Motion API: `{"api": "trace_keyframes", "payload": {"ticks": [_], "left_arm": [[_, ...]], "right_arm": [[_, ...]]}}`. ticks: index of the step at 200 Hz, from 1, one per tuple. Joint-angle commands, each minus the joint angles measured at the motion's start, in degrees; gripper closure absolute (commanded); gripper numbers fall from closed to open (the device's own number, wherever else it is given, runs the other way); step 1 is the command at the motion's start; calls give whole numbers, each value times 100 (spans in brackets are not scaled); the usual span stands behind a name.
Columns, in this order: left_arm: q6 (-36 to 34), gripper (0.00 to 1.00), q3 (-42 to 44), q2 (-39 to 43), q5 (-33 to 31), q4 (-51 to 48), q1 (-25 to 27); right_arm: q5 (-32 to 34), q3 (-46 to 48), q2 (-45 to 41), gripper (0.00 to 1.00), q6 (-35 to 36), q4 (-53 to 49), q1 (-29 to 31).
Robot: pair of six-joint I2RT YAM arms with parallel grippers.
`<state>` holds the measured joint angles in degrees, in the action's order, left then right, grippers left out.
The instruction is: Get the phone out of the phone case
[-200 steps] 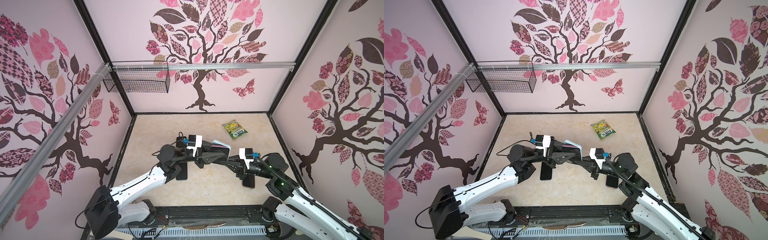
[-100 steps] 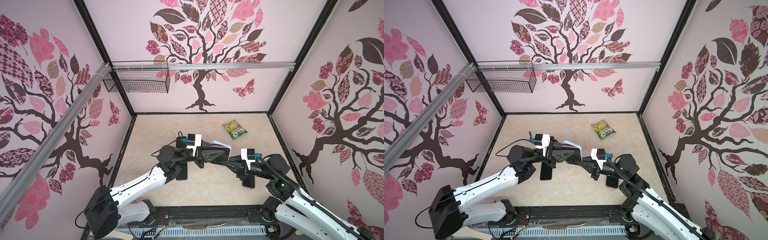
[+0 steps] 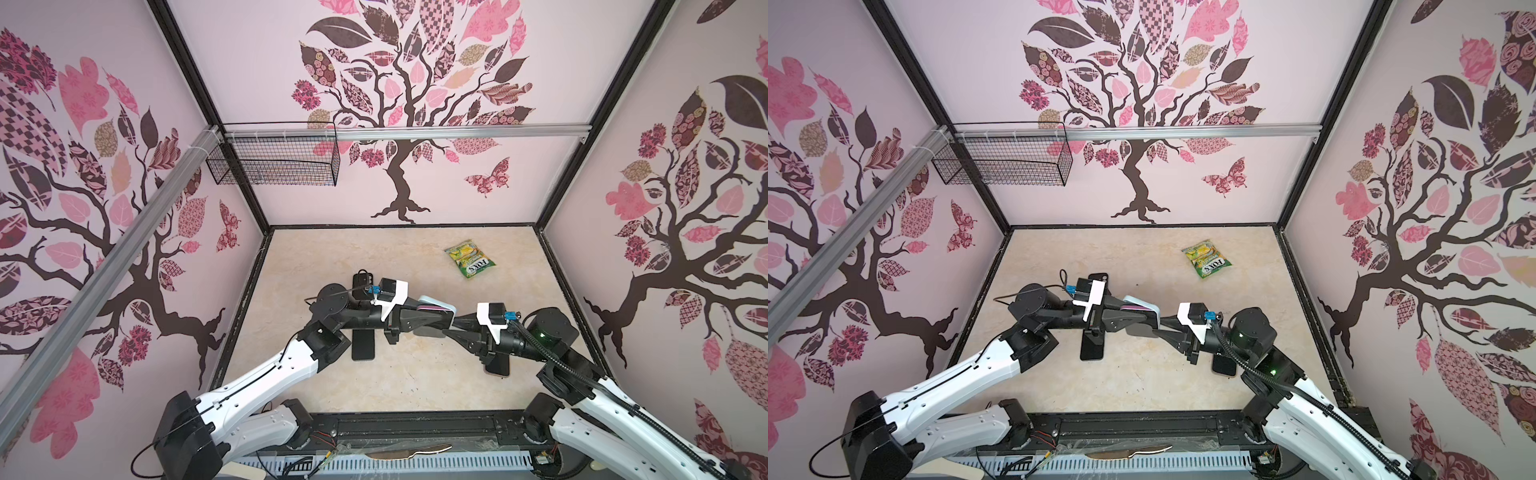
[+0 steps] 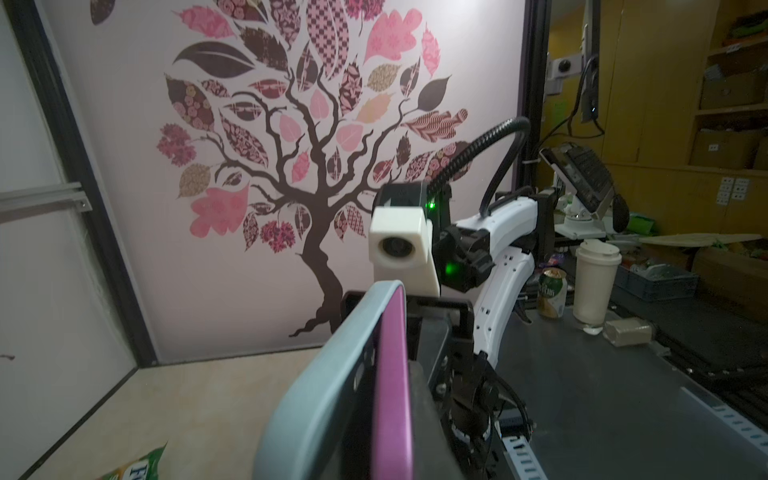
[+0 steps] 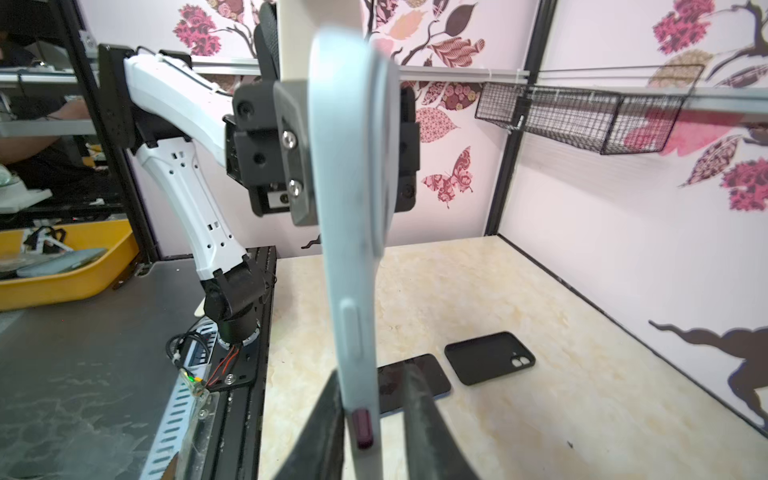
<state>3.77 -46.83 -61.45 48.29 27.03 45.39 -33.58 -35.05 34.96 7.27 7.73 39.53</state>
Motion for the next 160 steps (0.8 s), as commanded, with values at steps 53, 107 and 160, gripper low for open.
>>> {"api": "trace_keyframes", "payload": {"ticks": [53,107,160], "left_arm": [[-3496,100,-787,696,-1021,-3994,-54],[-4920,100,-1364,338,-1670,-5468,74],[-5176,100,-1358,113,-2145,-5332,628]], "right_arm": [[613,-635,-70,53,213,-1267,-32],[-9,-1244,805,49,180,-1805,-30],[-394,-1121,1198,50,-966,-449,23]]}}
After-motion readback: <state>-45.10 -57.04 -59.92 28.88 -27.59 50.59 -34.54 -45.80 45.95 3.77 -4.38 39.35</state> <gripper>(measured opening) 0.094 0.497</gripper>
